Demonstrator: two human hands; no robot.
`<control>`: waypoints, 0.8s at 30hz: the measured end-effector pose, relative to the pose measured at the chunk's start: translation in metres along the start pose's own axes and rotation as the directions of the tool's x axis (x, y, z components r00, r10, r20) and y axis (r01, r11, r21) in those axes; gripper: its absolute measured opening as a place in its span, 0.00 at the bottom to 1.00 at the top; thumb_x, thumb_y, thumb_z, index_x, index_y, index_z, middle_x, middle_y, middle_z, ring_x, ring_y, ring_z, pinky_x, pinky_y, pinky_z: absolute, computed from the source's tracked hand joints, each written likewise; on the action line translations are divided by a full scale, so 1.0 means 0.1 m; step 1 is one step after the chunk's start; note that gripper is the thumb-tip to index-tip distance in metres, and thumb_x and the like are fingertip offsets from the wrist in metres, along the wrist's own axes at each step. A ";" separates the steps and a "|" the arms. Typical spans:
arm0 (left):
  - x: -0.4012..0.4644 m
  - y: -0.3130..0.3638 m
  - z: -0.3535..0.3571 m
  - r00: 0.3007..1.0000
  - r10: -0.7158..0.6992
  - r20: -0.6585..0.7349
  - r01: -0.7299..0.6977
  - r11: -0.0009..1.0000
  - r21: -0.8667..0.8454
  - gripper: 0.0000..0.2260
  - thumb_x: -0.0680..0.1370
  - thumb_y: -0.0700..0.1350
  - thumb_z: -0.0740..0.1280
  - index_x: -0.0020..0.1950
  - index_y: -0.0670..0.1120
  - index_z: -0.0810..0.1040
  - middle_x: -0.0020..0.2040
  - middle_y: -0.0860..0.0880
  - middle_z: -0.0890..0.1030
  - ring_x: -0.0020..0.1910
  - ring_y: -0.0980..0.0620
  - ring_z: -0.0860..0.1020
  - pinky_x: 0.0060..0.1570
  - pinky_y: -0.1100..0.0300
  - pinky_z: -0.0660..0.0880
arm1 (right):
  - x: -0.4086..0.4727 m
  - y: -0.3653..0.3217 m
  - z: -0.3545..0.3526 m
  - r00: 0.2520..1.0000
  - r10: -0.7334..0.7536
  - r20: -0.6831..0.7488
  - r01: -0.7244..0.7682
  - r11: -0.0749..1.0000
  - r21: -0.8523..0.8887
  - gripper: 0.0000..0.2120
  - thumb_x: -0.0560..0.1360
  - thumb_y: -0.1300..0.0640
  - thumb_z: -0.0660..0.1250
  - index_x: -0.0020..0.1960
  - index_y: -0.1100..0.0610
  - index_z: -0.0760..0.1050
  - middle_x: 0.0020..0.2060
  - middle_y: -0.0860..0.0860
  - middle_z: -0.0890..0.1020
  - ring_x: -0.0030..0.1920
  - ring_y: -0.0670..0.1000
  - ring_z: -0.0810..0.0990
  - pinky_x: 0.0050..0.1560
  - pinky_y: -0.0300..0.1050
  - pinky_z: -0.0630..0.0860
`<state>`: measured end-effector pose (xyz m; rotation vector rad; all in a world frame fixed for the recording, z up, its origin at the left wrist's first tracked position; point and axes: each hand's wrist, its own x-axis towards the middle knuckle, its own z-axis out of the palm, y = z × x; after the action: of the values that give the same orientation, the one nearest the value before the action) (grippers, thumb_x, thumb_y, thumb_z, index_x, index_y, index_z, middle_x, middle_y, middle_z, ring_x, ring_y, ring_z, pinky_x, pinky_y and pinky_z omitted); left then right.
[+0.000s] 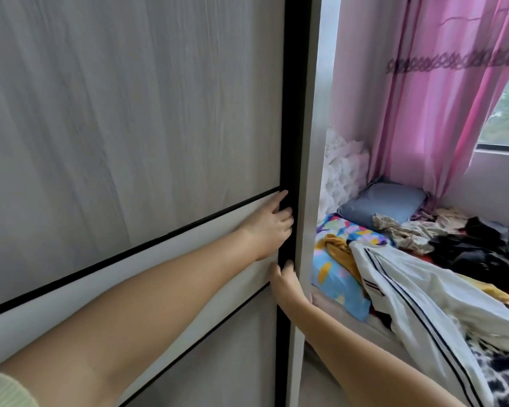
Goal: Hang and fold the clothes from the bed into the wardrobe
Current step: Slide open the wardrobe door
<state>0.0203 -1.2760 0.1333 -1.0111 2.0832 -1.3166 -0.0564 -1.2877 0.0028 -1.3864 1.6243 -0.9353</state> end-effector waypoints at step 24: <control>-2.20 0.24 -0.07 0.979 -0.179 0.095 0.189 0.976 -0.105 0.14 0.79 0.40 0.61 0.64 0.43 0.73 0.67 0.42 0.71 0.73 0.42 0.60 0.72 0.39 0.38 | -1.71 -0.08 1.02 0.934 -0.270 0.236 0.266 0.963 0.046 0.26 0.83 0.47 0.52 0.78 0.54 0.52 0.75 0.52 0.63 0.74 0.52 0.62 0.67 0.44 0.62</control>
<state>0.1425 -1.0924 0.1161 -1.3135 2.0602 -1.2291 0.0552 -1.1238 -0.0151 -1.6719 1.2666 -0.8895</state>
